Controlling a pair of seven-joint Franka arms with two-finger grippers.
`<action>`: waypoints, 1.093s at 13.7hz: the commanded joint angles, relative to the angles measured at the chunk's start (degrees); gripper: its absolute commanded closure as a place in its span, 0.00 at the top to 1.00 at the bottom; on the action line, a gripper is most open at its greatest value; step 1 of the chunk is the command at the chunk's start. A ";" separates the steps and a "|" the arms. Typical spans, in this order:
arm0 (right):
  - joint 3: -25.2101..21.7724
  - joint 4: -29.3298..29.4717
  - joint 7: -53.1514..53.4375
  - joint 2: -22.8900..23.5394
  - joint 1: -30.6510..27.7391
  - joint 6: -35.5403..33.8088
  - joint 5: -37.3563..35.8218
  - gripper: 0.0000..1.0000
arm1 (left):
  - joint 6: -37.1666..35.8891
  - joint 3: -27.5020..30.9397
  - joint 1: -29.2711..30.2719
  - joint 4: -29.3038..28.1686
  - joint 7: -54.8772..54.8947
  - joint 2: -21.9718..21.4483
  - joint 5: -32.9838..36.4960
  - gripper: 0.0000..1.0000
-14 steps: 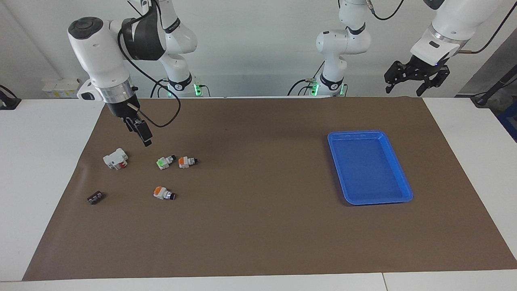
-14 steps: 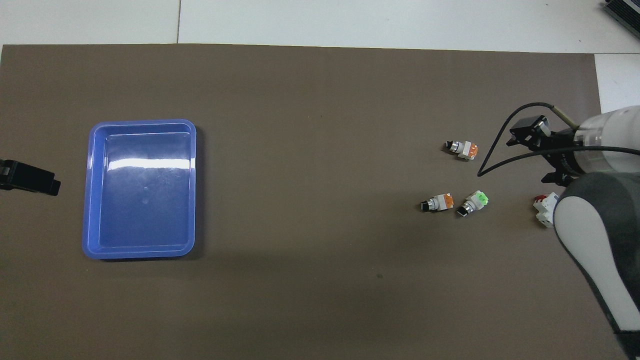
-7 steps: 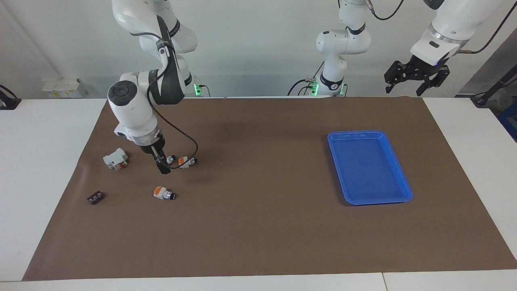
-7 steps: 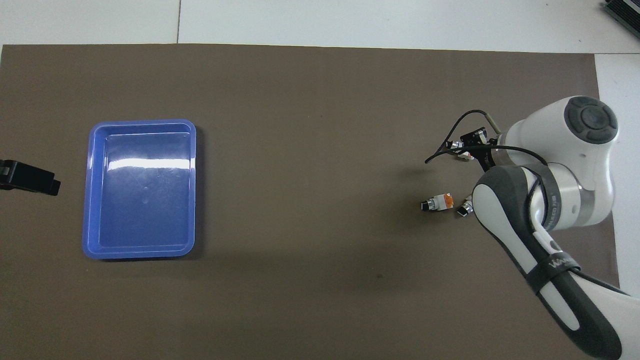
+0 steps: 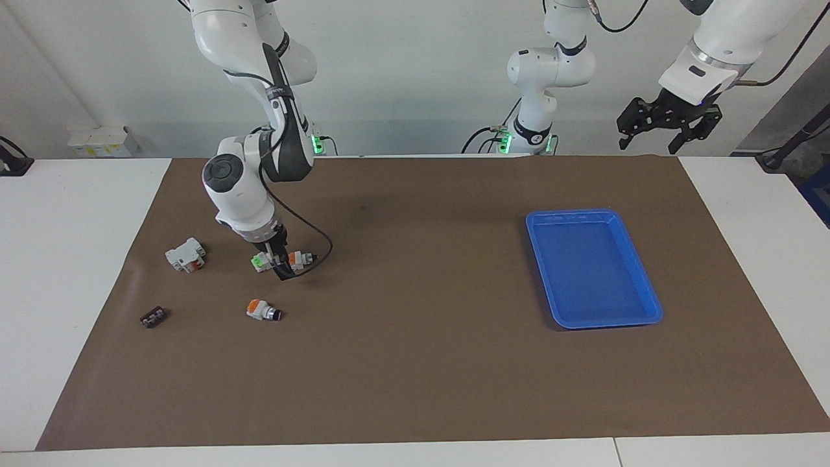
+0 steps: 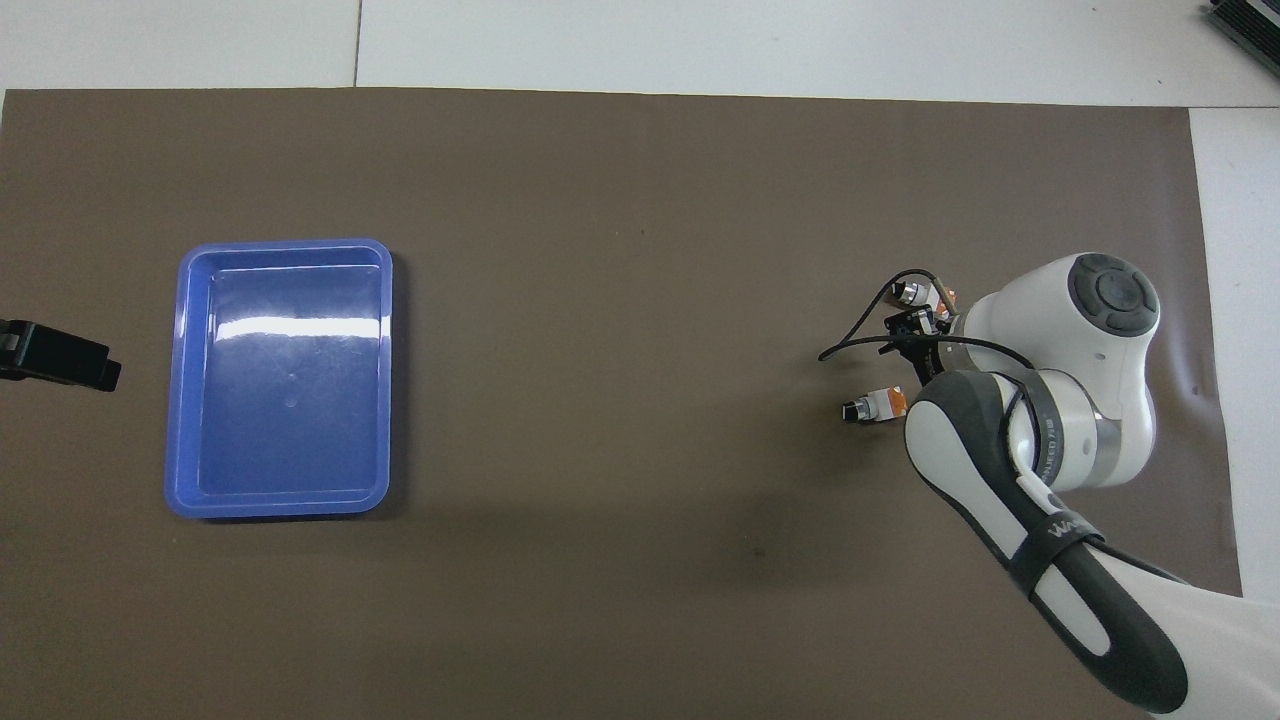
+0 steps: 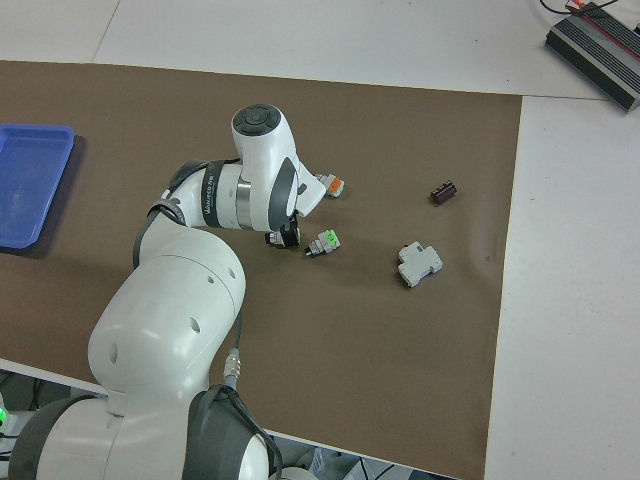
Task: Turn and place switch with both arms
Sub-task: 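Close the right gripper on the orange-and-white switch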
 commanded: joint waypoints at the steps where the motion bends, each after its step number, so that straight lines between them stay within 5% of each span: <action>1: 0.20 -4.13 0.86 -1.89 0.04 3.56 3.63 1.00 | -0.20 -0.09 0.35 -1.62 0.16 -1.56 0.07 1.00; 5: 0.11 -6.86 0.76 -1.54 1.36 7.70 4.43 0.95 | -0.20 -0.09 0.35 -1.62 0.16 -1.56 0.07 1.00; 7: 0.11 -6.86 0.07 -1.27 0.58 9.35 4.43 0.60 | -0.20 -0.09 0.35 -1.62 0.16 -1.56 0.07 1.00; 9: 0.20 -6.86 -2.55 -1.01 -0.04 9.54 4.87 0.00 | -0.20 -0.09 0.35 -1.62 0.25 -1.56 0.07 1.00; 11: 0.11 -5.55 -4.06 -0.22 -0.57 9.11 15.36 0.00 | -0.11 -0.09 0.35 -1.62 0.16 -1.56 0.07 1.00; 15: 0.11 2.60 -3.29 1.27 -2.50 -1.67 19.62 0.00 | -0.20 -0.09 0.35 -1.62 0.16 -1.56 0.07 1.00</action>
